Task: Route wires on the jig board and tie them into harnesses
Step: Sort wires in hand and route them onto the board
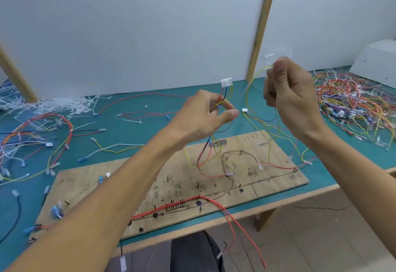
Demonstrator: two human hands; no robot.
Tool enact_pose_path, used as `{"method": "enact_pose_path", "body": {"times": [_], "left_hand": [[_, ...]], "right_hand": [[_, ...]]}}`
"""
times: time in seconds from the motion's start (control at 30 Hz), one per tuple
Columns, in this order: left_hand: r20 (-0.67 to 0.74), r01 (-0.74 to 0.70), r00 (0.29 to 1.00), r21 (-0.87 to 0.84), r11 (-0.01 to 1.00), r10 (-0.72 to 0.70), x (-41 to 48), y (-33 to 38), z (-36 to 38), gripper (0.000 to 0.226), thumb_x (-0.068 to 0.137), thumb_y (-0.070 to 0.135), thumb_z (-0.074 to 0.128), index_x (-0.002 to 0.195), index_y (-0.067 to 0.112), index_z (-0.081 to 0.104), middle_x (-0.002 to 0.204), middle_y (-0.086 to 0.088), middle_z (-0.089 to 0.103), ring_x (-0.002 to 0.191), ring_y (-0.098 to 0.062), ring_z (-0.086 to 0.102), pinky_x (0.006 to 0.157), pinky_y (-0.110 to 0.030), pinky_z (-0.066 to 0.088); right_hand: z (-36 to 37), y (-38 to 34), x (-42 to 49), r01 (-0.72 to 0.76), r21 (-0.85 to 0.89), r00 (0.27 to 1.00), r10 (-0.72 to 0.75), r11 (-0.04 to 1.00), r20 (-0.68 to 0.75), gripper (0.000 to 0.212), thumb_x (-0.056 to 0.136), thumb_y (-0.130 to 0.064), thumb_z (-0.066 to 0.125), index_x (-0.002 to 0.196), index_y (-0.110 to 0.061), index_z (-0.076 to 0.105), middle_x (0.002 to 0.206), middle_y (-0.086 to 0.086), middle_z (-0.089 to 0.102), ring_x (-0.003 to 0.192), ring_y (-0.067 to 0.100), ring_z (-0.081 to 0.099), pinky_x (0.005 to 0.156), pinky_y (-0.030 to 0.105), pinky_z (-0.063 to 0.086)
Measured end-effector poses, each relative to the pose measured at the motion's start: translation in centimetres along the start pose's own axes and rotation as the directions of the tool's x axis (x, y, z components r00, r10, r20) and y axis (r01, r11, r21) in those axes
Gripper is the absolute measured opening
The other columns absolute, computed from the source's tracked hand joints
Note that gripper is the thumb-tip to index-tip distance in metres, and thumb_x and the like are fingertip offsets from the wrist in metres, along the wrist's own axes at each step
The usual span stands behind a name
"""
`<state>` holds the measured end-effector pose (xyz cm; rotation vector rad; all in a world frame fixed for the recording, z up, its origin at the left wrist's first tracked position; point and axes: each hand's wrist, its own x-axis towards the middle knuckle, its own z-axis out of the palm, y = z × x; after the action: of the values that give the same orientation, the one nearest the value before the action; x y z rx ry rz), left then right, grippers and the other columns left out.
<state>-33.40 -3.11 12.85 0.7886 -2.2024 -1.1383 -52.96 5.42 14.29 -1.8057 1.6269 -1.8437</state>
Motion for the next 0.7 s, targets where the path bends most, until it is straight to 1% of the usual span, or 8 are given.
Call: {"method": "enact_pose_path", "body": {"times": [0.13, 0.2, 0.27, 0.33, 0.43, 0.5, 0.57, 0.7], "left_hand": [[0.146, -0.075, 0.985, -0.11, 0.991, 0.09, -0.8, 1.0, 0.6, 0.032, 0.091, 0.04, 0.082, 0.121, 0.032, 0.073, 0.061, 0.004, 0.027, 0.062, -0.024, 0.027, 0.06, -0.035, 0.024], [0.139, -0.081, 0.985, -0.153, 0.985, 0.102, -1.0, 1.8, 1.2, 0.019, 0.1, 0.033, 0.073, 0.11, 0.018, 0.077, 0.065, -0.001, 0.043, 0.063, -0.024, 0.037, 0.058, -0.032, 0.034], [0.038, -0.049, 0.998, -0.144, 0.988, 0.055, -0.8, 2.1, 1.0, 0.03, 0.109, 0.028, 0.058, 0.094, 0.007, 0.073, 0.065, 0.002, 0.046, 0.06, -0.014, 0.04, 0.057, -0.028, 0.043], [-0.048, -0.04, 0.998, -0.167, 0.985, 0.032, -0.9, 2.3, 0.1, 0.035, 0.113, 0.024, 0.049, 0.086, 0.009, 0.067, 0.065, -0.001, 0.035, 0.057, -0.013, 0.035, 0.055, -0.027, 0.044], [-0.133, -0.08, 0.989, -0.159, 0.984, 0.058, -1.1, 2.6, -1.5, 0.034, 0.113, 0.02, 0.047, 0.083, 0.013, 0.063, 0.064, -0.002, 0.031, 0.057, -0.014, 0.034, 0.056, -0.031, 0.045], [-0.155, -0.103, 0.984, -0.125, 0.987, 0.083, -1.4, 2.8, -2.0, 0.034, 0.113, 0.02, 0.048, 0.084, 0.014, 0.065, 0.067, -0.007, 0.032, 0.062, -0.02, 0.036, 0.059, -0.033, 0.045], [-0.154, -0.125, 0.981, -0.063, 0.99, 0.114, -1.7, 3.0, -1.9, 0.033, 0.112, 0.022, 0.051, 0.086, 0.011, 0.068, 0.069, -0.007, 0.035, 0.063, -0.02, 0.039, 0.059, -0.034, 0.048], [-0.129, -0.144, 0.981, 0.014, 0.989, 0.145, -2.6, 3.0, -1.0, 0.033, 0.111, 0.022, 0.051, 0.089, 0.006, 0.069, 0.062, 0.002, 0.039, 0.055, -0.015, 0.041, 0.056, -0.031, 0.05]], "right_hand": [[1.1, -1.3, -3.2, -0.106, 0.25, 0.994, 0.108, 0.963, 0.005, 0.044, 0.114, -0.037, 0.039, 0.078, -0.013, 0.037, 0.064, -0.002, 0.031, 0.054, 0.026, 0.03, 0.047, 0.034, 0.028], [1.8, -1.7, -4.4, -0.156, 0.281, 0.987, 0.158, 0.947, 0.017, 0.041, 0.115, -0.031, 0.039, 0.078, -0.014, 0.039, 0.069, 0.012, 0.03, 0.057, 0.021, 0.036, 0.049, 0.031, 0.031], [1.8, -1.7, -5.3, -0.167, 0.227, 0.986, 0.162, 0.959, 0.041, 0.036, 0.113, -0.035, 0.044, 0.082, -0.018, 0.05, 0.074, 0.019, 0.038, 0.061, 0.018, 0.042, 0.05, 0.028, 0.034], [1.1, -0.8, -6.4, -0.2, 0.151, 0.979, 0.193, 0.968, 0.058, 0.03, 0.107, -0.049, 0.05, 0.095, -0.026, 0.064, 0.078, 0.009, 0.051, 0.062, 0.015, 0.046, 0.052, 0.027, 0.038], [-1.0, 2.4, -8.5, -0.324, -0.171, 0.919, 0.352, 0.93, 0.177, 0.056, 0.09, -0.078, 0.052, 0.119, -0.031, 0.065, 0.091, -0.02, 0.063, 0.069, 0.008, 0.057, 0.068, 0.03, 0.046], [-2.0, 5.1, -10.1, -0.382, -0.474, 0.813, 0.532, 0.793, 0.234, 0.067, 0.083, -0.081, 0.057, 0.127, -0.031, 0.062, 0.1, -0.02, 0.066, 0.083, 0.009, 0.063, 0.08, 0.034, 0.049], [-2.0, 7.1, -11.3, -0.349, -0.686, 0.745, 0.633, 0.638, 0.209, 0.068, 0.085, -0.068, 0.07, 0.134, -0.022, 0.06, 0.11, -0.011, 0.063, 0.098, 0.014, 0.059, 0.088, 0.032, 0.044], [-0.6, 8.0, -11.7, -0.211, -0.785, 0.755, 0.607, 0.582, 0.248, 0.024, 0.092, -0.05, 0.074, 0.093, -0.028, 0.067, 0.09, -0.01, 0.056, 0.1, 0.024, 0.062, 0.08, 0.037, 0.046]]}}
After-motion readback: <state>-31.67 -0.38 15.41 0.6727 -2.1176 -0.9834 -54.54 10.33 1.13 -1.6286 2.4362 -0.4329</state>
